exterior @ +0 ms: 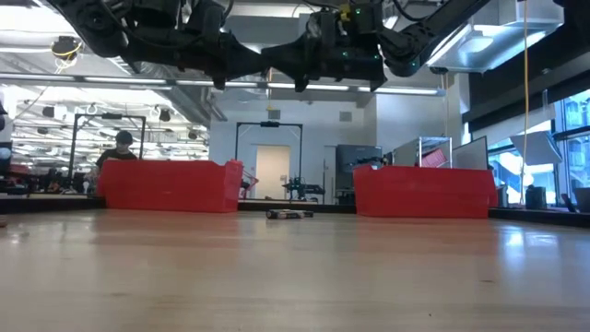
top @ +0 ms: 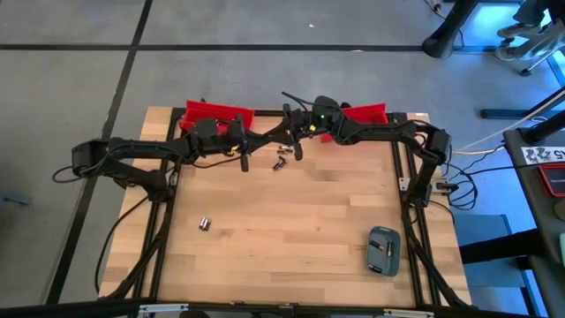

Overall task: Sort batteries
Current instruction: Put the small black battery into the right red bin

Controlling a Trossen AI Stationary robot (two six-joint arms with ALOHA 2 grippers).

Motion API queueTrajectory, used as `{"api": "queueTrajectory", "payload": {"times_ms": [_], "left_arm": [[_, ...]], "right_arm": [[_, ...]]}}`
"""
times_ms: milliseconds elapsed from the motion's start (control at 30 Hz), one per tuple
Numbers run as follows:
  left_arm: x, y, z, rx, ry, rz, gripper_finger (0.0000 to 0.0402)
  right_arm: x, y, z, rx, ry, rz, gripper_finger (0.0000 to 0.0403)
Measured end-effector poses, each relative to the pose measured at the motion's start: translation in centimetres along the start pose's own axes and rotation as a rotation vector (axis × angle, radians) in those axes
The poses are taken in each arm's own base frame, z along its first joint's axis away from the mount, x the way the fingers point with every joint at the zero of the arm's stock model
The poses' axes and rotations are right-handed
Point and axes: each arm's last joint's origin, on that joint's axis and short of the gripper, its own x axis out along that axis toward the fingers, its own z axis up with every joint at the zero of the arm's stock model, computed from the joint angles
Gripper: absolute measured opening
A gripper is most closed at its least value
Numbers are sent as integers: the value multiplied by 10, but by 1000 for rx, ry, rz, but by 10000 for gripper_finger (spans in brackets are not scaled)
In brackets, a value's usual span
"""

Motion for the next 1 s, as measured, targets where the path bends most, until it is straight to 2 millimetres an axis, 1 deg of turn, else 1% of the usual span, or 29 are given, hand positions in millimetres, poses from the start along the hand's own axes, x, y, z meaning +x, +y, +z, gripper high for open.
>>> {"api": "queueTrajectory", "payload": {"times_ms": [33,67,167,300,433,533,633,733,833,900,1000], "left_arm": [[0,0,0,0,0,2,36],[0,0,0,0,0,2,41],[0,1,-1,-4,7,21,56],[-1,5,-3,-19,36,45,87],[-2,10,-10,-53,90,83,121],[-3,13,-14,-80,135,109,138],[-4,15,-18,-87,175,121,144],[-5,15,-21,-87,197,149,143],[-5,16,-22,-76,209,169,140],[-5,16,-22,-64,210,181,139],[-5,17,-22,-49,212,198,139]], "right_arm": [[0,-1,0,-3,0,-1,33],[-1,-1,0,-9,0,1,26],[-1,0,1,-24,0,-8,26],[-11,-5,10,-28,-4,-57,28],[-39,-19,29,-45,4,-142,28],[-63,-30,34,-23,91,-268,28],[-93,-40,36,-5,225,-449,28],[-121,-51,28,72,374,-626,28],[-144,-58,13,184,528,-733,28],[-155,-60,3,246,633,-798,28],[-168,-58,-13,328,801,-869,28]]}}
